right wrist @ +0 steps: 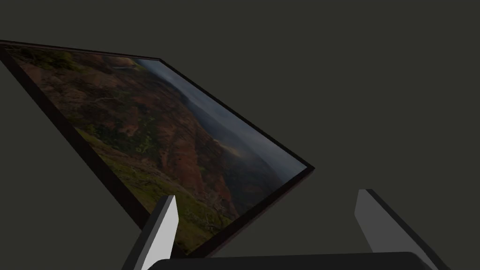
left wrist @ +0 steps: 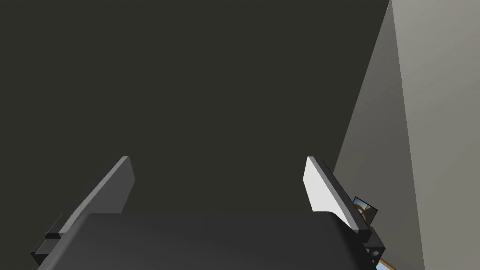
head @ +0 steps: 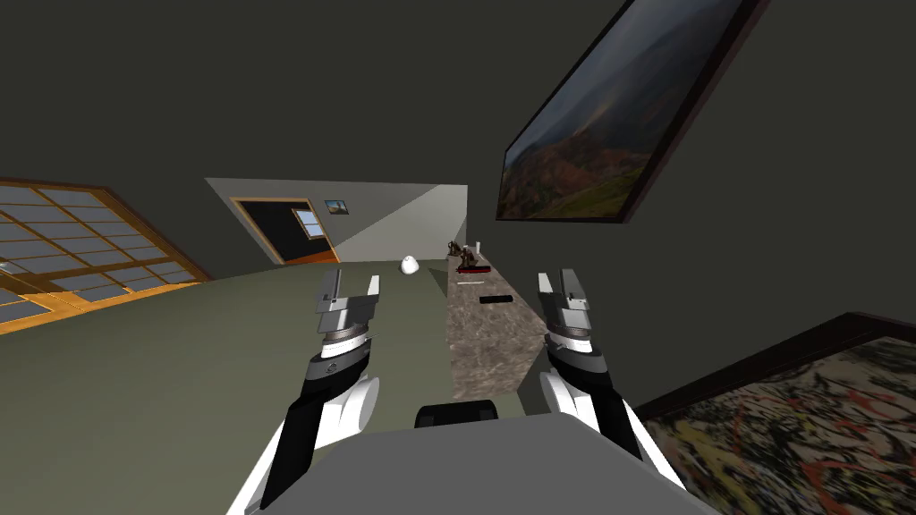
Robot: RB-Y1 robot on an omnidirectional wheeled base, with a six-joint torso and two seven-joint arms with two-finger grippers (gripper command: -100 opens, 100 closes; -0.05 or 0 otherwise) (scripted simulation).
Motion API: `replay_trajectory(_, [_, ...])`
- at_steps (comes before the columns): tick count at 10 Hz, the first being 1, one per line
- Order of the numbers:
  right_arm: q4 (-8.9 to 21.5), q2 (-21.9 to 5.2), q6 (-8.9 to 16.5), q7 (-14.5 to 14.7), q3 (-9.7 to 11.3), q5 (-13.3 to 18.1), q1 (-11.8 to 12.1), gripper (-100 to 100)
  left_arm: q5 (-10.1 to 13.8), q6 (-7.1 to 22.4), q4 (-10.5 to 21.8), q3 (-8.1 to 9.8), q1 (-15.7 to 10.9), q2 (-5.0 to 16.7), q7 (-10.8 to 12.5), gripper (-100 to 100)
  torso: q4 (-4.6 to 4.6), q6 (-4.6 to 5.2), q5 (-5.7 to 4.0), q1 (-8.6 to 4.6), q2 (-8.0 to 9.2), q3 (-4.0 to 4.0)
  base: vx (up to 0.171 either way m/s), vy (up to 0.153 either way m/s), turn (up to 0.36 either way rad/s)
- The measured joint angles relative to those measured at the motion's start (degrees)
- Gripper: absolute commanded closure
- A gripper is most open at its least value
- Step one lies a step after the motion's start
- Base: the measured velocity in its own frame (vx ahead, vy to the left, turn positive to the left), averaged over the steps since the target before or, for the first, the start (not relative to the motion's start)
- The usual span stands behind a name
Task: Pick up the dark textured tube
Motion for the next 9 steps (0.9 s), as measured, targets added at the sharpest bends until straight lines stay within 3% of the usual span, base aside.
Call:
replay_trajectory(5, [0.1, -7.5, -1.3, -0.6, 3.3, 3.0, 1.8, -100, 0.0, 0.0, 0.0, 0.0, 0.0, 0.0, 0.0, 0, 0.14, 0.0, 0.02, 0.09, 0.58, 0.35, -0.142, 0.016, 0.036])
replay_trajectory(9, [3.1, -14.2, -3.5, -1.5, 6.9, 7.0, 3.8, -100, 0.0, 0.0, 0.0, -0.01, 0.0, 0.0, 0.0, 0, 0.21, -0.01, 0.0, 0.0, 0.91, 0.53, -0.191, 0.013, 0.089])
